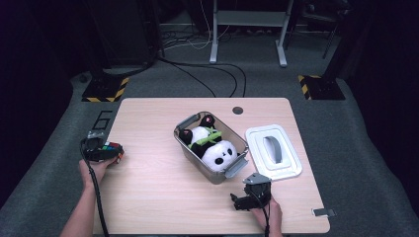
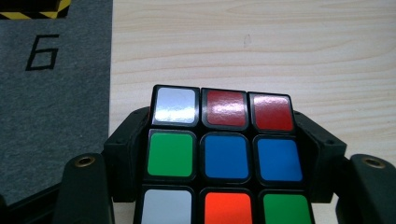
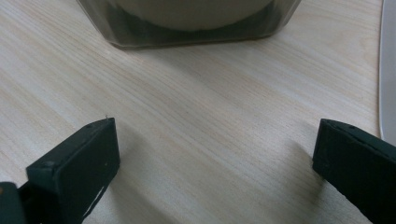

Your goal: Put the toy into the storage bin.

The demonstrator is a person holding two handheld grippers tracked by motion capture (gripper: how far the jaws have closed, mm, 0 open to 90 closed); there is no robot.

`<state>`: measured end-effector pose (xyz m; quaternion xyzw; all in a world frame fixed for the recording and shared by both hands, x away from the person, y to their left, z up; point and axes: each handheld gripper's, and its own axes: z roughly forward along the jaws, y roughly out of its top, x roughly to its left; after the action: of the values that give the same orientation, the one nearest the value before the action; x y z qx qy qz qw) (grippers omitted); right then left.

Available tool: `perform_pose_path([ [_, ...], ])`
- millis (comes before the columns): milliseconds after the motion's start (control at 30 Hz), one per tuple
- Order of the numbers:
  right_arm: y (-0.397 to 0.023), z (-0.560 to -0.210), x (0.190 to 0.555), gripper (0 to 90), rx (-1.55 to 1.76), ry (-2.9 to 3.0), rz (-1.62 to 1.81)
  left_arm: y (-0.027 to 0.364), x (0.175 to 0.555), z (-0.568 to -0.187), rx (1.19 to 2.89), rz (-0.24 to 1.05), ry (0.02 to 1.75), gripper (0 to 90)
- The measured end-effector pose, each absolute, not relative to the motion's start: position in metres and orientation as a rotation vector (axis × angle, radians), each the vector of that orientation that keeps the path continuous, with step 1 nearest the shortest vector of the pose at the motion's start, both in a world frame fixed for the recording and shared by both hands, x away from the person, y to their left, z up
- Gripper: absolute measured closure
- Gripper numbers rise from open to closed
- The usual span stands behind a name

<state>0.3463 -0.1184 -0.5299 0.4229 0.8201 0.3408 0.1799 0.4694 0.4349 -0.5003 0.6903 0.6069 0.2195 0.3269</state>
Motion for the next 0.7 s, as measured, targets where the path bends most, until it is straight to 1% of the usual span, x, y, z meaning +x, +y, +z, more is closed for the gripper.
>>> perform_pose_path([
  [367, -0.118, -0.53, 0.346, 0.0, 1.195, 2.318, 0.963, 0.425, 0.467, -0.493, 1.827, 0.569, 1.557, 33.9],
  [700, -0.118, -0.53, 0.346, 0.0, 1.194, 2.317, 0.963, 0.408, 0.463, -0.468, 1.834, 0.55, 1.49, 33.8],
])
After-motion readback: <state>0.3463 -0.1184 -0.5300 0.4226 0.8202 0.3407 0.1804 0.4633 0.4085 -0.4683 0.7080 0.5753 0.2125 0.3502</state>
